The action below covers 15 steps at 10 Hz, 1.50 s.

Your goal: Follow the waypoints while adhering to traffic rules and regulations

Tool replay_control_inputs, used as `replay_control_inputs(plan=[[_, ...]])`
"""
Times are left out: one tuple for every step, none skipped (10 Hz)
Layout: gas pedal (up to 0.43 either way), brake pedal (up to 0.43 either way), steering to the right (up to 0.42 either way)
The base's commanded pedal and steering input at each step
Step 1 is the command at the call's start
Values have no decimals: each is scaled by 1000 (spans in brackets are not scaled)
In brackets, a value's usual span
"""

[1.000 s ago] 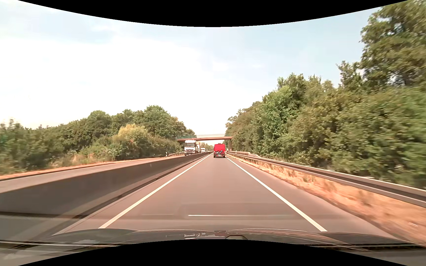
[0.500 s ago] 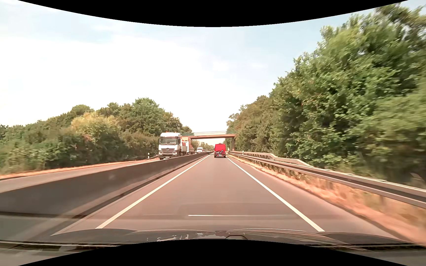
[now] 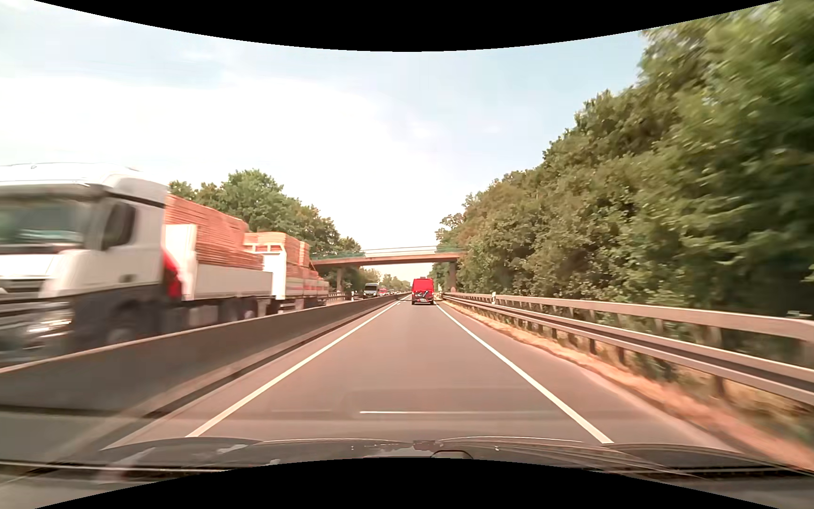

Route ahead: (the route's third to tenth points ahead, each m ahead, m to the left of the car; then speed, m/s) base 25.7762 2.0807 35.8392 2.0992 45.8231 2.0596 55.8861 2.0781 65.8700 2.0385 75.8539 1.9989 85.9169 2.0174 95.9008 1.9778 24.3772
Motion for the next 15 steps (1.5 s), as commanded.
replay_control_inputs(plan=[[421, 0, -4], [421, 0, -4], [421, 0, -4], [449, 0, -4], [449, 0, -3], [449, 0, -2], [449, 0, -1], [449, 0, -1], [449, 0, -1], [449, 0, -1], [449, 0, -1], [449, 0, -1], [449, 0, -1], [449, 0, -1], [449, 0, -1]])
